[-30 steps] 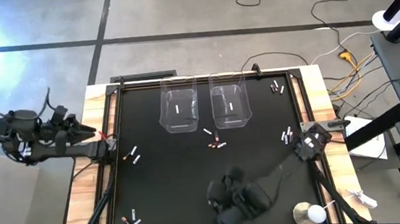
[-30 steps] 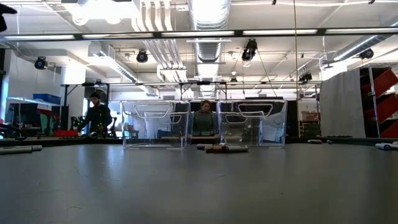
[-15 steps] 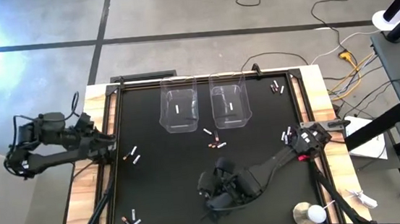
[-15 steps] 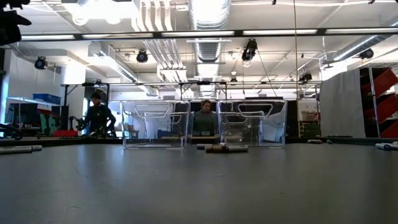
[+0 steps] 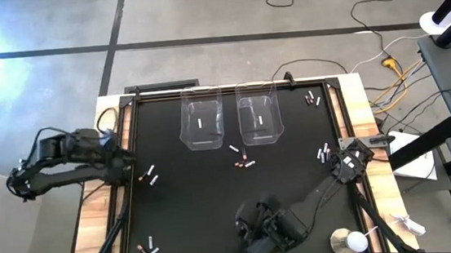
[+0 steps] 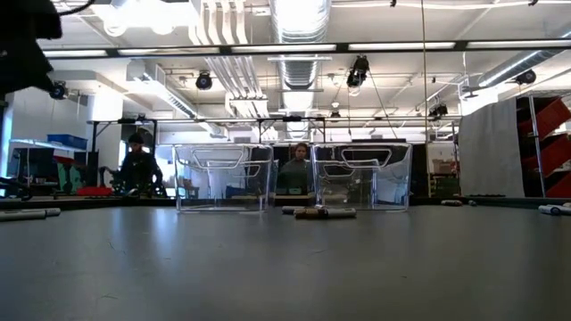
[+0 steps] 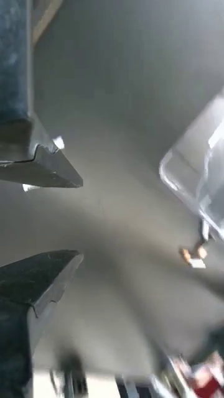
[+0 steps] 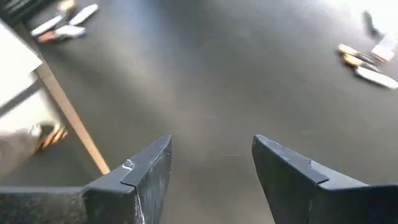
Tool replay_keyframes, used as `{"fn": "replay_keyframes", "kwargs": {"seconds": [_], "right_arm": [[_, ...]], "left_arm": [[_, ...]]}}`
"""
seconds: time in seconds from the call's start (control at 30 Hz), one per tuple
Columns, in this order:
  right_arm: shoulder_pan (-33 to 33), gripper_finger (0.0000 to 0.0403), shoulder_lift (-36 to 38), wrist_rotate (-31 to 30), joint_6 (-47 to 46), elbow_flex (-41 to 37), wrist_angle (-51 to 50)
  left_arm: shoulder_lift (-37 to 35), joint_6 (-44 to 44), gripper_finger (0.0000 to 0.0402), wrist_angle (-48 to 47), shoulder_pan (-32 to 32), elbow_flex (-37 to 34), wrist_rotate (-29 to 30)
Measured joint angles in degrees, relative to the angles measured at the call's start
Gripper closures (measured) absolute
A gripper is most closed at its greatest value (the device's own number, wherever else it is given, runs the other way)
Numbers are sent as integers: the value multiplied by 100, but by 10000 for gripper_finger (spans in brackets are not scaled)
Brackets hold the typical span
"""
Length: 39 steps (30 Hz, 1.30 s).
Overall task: Sort batteries
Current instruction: Put the white battery into the left transparent bin
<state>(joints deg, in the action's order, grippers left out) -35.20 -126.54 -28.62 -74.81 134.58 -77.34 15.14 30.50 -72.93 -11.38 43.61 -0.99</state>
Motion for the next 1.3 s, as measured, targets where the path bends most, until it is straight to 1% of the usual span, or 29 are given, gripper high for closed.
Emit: {"fn": "replay_keyframes", "kwargs": {"seconds": [0.1, 0.2, 0.3, 0.37, 0.4, 0.47, 0.53, 0.6, 0.67, 0.73, 0.87, 0.97, 1.07, 1.3], "right_arm": [[44, 188, 6, -7, -819, 0, -407], [90, 188, 20, -22, -1438, 0, -600], [133, 188, 20, -33, -1610, 0, -632], [138, 188, 21, 5, -1466, 0, -658], [140, 188, 27, 87, -1352, 0, -727], [108, 188, 35, 459, -1131, 0, -1056], [7, 188, 42, 960, -787, 0, -1300], [-185, 188, 42, 1229, -371, -17, -1255], [-425, 188, 42, 1262, -187, -20, -1219], [-691, 188, 54, 1309, -25, -20, -1224], [-1202, 188, 83, 1405, -41, -20, -1235], [-1514, 188, 83, 1406, -245, -20, -1235], [-1696, 188, 83, 1385, -436, -20, -1235], [-1781, 188, 83, 1312, -680, -21, -1213]], "left_arm": [[241, -116, 249, 70, 0, -141, 74], [458, -47, 249, 467, 5, -407, -366], [702, 298, 249, 977, 7, -735, -807], [905, 492, 249, 1332, 7, -956, -838], [1026, 563, 249, 1439, 7, -1064, -760], [1285, 673, 249, 1616, 7, -1271, -476], [1555, 824, 249, 1624, 7, -1422, -69], [1808, 1107, 249, 1616, 7, -1521, 323], [2055, 1523, 249, 1616, 7, -1607, 445], [2297, 1806, 249, 1639, 7, -1626, 431], [2684, 1869, 249, 1598, 9, -1498, 385], [2940, 1875, 249, 1445, 7, -1323, 627], [3156, 1988, 249, 1336, 4, -1173, 825], [3773, 2106, 250, 1395, 110, -1283, 650]]}}
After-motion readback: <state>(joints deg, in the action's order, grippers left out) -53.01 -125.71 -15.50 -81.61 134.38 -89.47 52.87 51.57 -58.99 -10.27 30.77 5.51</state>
